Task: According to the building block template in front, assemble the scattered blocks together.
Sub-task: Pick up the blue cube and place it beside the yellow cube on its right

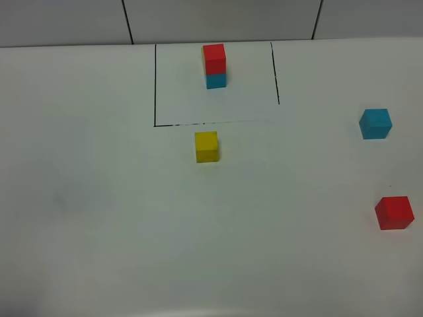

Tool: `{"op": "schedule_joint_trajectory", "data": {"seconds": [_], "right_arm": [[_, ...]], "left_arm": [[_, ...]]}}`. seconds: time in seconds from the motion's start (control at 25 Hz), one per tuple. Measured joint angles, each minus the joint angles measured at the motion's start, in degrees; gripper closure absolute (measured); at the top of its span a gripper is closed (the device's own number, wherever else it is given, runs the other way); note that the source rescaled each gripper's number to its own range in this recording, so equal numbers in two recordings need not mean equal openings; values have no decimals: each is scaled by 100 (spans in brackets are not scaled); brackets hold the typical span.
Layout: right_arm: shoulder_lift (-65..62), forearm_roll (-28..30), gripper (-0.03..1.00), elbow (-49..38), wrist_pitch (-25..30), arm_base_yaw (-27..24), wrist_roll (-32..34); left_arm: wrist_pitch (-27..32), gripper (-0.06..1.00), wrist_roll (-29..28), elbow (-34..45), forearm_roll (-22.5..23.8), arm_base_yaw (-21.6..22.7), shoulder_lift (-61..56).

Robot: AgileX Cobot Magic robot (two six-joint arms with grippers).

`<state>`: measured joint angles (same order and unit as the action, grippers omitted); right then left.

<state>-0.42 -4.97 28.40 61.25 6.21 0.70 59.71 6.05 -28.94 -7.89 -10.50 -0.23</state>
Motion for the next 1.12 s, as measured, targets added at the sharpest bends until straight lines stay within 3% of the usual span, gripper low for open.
{"op": "schedule_joint_trajectory", "data": {"seconds": [0.32,0.6,1.12], "right_arm": [[0,0,22,0,0,0,0],[0,0,22,0,0,0,6],[0,0,22,0,0,0,0]], "left_arm": [[0,18,1,0,0,26,0],[0,18,6,0,-9,744,0],[0,19,6,0,-9,765,5]]}}
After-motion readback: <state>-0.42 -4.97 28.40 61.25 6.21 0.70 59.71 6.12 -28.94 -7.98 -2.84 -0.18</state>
